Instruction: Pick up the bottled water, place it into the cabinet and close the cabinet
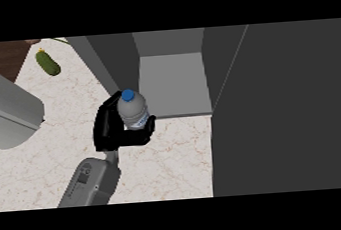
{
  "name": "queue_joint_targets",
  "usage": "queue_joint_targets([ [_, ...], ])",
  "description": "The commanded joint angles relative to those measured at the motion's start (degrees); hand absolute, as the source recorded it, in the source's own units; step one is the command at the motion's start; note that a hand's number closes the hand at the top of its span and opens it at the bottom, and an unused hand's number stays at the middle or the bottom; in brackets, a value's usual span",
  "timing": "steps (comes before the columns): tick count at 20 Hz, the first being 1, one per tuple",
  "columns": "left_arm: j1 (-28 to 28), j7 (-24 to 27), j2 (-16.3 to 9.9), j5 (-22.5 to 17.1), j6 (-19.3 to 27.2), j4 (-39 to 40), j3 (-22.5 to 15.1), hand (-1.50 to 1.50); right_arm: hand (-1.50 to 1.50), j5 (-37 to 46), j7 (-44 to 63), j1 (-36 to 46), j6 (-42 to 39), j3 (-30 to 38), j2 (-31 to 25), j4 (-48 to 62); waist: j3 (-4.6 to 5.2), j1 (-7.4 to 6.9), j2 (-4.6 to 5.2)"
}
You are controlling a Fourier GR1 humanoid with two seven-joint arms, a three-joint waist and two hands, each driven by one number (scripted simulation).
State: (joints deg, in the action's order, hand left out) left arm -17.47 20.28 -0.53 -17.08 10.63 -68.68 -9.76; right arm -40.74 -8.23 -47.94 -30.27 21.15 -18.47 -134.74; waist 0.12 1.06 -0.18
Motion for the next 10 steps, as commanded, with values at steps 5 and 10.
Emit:
queue_joint_targets([
  [5, -12.22, -5.54, 0.52, 0.35, 16.4, 3.77, -7.19, 1.5, -1.5, -6.65, 2.92, -2.26, 1.34, 3.54, -0.15, -8.74, -0.05, 0.89, 0.12],
  [10, -17.14, -6.24, 0.52, 1.45, 18.91, 11.47, -6.64, 1.5, -1.5, -8.04, 3.91, -1.8, 2.2, 1.83, -0.54, -9.56, -0.01, 1.16, 0.44],
])
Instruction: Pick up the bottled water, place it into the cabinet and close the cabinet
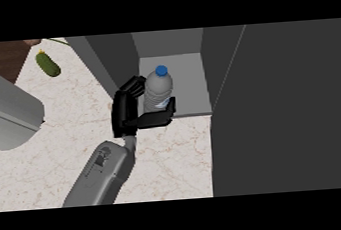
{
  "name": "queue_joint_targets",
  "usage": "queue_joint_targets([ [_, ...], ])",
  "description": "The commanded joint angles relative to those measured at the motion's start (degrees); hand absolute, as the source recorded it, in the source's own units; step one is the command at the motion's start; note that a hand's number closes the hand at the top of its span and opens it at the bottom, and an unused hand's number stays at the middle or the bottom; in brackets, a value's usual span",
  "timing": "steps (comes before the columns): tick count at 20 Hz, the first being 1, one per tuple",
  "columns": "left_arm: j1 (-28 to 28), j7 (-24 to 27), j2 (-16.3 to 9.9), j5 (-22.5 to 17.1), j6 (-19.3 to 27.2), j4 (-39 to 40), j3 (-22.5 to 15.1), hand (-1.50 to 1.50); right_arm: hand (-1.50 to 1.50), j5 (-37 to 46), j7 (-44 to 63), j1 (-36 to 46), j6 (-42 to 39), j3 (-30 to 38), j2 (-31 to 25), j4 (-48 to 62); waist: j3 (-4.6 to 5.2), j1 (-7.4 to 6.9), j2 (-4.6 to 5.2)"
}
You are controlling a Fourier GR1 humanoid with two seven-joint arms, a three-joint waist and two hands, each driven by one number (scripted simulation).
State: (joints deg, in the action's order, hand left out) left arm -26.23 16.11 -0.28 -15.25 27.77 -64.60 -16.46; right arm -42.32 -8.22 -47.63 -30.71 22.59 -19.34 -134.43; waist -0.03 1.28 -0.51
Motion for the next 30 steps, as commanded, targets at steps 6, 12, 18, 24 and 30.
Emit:
queue_joint_targets([
  [6, -12.7, -5.19, 0.27, -0.69, 4.82, 11.21, 0.71, 1.5, -1.5, -6.26, 2.57, -2.85, 0.21, 0.25, 0.18, -7.33, 0.14, 1.49, 0.87],
  [12, -13.51, -4.01, 0.16, -1.58, 5.04, 14.47, 1.22, 1.5, -1.5, -8.51, 1.39, -1.18, -0.45, 0.63, -1.04, -4.45, 0.15, 2.16, 1.12],
  [18, -23.87, 4.72, 0.28, -4.76, 5.13, 29.65, 5.43, 1.5, -1.5, -2.87, 0.43, -0.68, -1.94, -1.06, 1.28, -3.49, 0.13, 2.92, 1.34],
  [24, -32.06, 6.6, 0.28, -3.11, 6.06, 40.15, 8.7, 1.5, -1.5, -6.54, 1.2, -1.27, -2.06, 0.27, -0.45, -4.84, 0.14, 3.3, 1.54],
  [30, -36.08, 7.84, -0.84, -1.78, 4.63, 47.89, 9.29, -1.5, -1.5, -7.53, 1.39, -1.25, -2.06, 0.79, -1.19, -5.63, 0.17, 3.4, 1.79],
])
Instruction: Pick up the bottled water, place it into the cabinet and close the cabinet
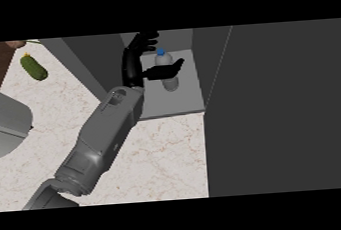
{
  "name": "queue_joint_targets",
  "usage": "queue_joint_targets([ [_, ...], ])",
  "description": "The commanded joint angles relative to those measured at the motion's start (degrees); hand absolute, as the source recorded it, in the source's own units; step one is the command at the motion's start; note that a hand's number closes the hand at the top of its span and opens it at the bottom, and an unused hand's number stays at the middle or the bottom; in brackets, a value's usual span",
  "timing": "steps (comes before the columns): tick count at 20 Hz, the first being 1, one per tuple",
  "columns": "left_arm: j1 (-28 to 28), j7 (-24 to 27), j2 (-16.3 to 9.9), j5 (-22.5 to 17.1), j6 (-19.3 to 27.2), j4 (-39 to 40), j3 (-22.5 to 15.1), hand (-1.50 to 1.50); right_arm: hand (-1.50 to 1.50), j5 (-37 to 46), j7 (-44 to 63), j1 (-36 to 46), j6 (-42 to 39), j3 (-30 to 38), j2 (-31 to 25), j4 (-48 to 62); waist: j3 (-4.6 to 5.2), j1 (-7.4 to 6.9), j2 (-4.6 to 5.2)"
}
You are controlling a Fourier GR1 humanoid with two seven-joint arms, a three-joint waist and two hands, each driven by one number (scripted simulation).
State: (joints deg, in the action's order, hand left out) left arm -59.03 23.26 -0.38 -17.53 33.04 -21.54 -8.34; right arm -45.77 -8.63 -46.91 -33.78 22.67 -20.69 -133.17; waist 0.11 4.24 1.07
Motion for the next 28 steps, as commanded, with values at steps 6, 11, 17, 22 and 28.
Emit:
queue_joint_targets([
  [6, -6.87, 0.78, -1.47, 0.85, -1.61, 9.85, 2.54, -1.5, -1.5, -0.36, 1.41, 0.66, 1.91, -0.87, 1.91, -4.12, -0.02, -0.27, 0.24],
  [11, -5.48, 7.34, -0.57, 0.02, -4.62, 9.75, 4.11, -1.5, -1.5, -1.74, 1.68, 0.53, 1.87, -0.29, 1.23, -5.37, 0.04, 0.17, 0.35],
  [17, -6.93, 13.65, 0.36, -2.48, -7.87, 7.14, 6.37, -1.5, -1.5, -2.35, 1.66, -0.39, -0.5, 2.33, -0.42, -4.24, 0.03, 0.49, 0.13],
  [22, -6.61, 13.3, 0.37, -5.29, -9.62, 6.55, 3.65, -1.5, -1.5, -2.05, 4.35, 2.22, 3.73, 1.26, 0.2, -6.05, -0.02, -0.43, -0.33],
  [28, -2.33, 14.74, 0.38, -10.38, -9.51, 1.01, -0.4, -1.5, -1.5, -4.01, 6.89, 2.49, 4.82, 3.28, -1.32, -7.6, -0.02, -1.08, -0.9],
])
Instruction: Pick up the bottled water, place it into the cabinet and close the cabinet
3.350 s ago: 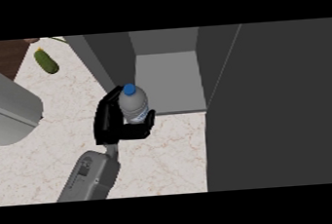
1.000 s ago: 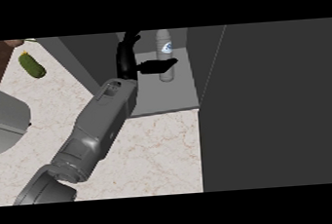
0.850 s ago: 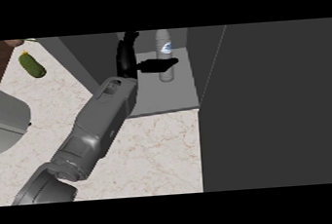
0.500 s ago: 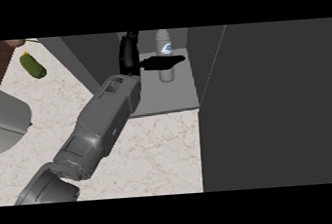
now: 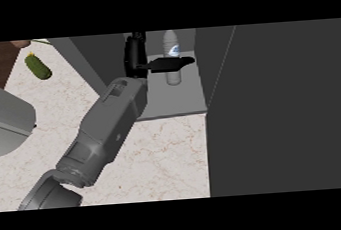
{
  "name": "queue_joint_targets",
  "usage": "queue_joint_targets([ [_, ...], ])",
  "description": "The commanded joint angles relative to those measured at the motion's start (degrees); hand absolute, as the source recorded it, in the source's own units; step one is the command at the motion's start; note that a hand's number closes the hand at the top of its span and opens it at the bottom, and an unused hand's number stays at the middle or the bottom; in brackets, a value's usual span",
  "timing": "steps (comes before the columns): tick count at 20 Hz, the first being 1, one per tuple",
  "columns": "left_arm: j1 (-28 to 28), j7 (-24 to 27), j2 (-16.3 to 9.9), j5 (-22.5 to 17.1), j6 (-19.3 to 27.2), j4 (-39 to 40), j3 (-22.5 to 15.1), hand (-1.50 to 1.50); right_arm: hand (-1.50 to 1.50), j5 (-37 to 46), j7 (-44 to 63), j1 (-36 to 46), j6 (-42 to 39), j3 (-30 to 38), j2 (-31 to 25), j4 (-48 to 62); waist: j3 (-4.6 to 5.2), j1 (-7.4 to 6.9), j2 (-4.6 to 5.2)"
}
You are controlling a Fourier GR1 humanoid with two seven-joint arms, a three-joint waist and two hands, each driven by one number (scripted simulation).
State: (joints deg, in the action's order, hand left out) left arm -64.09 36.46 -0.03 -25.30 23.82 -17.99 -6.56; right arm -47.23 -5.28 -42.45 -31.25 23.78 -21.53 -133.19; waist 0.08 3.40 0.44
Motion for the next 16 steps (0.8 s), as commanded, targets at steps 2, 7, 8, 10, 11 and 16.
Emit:
queue_joint_targets([
  [2, 4.26, -0.1, 0.03, -5.14, 1.09, -6.64, -5.84, -1.5, -1.5, -2.26, 4.08, -2.91, 3.4, 0.35, 1.24, -10.3, 0.02, -0.08, -0.61],
  [7, 11.77, -2.68, 0.03, -8.78, 1.44, -17.07, -13.54, -1.5, -1.5, 0.69, 4.93, 0.31, 5.44, -0.13, 1.89, -8.62, -0.01, -2.11, -0.81],
  [8, 15.93, -1.79, 0.03, -9.67, 1.04, -19.46, -15.94, -1.5, -1.5, -0.86, 4.74, -2.08, 4.4, -0.56, 2.8, -9.62, 0.01, -1.85, -0.98],
  [10, 18.72, -2.1, 0.03, -9.34, 1.44, -24.34, -17.71, -1.5, -1.5, -1.55, 5.81, 0.69, 7.03, 1.5, 0.81, -8.13, 0.0, -3.1, -0.93],
  [11, 20.03, -4.58, 0.03, -10.86, 2.79, -27.71, -19.86, -1.5, -1.5, 0.77, 5.56, -0.28, 5.94, -0.46, 2.36, -9.03, -0.01, -2.91, -1.05],
  [16, 30.7, -4.75, -0.39, -9.04, 4.33, -39.8, -22.78, -1.5, -1.5, 0.5, 5.28, -0.87, 5.17, -0.12, 3.57, -9.08, -0.03, -3.93, -1.0],
])
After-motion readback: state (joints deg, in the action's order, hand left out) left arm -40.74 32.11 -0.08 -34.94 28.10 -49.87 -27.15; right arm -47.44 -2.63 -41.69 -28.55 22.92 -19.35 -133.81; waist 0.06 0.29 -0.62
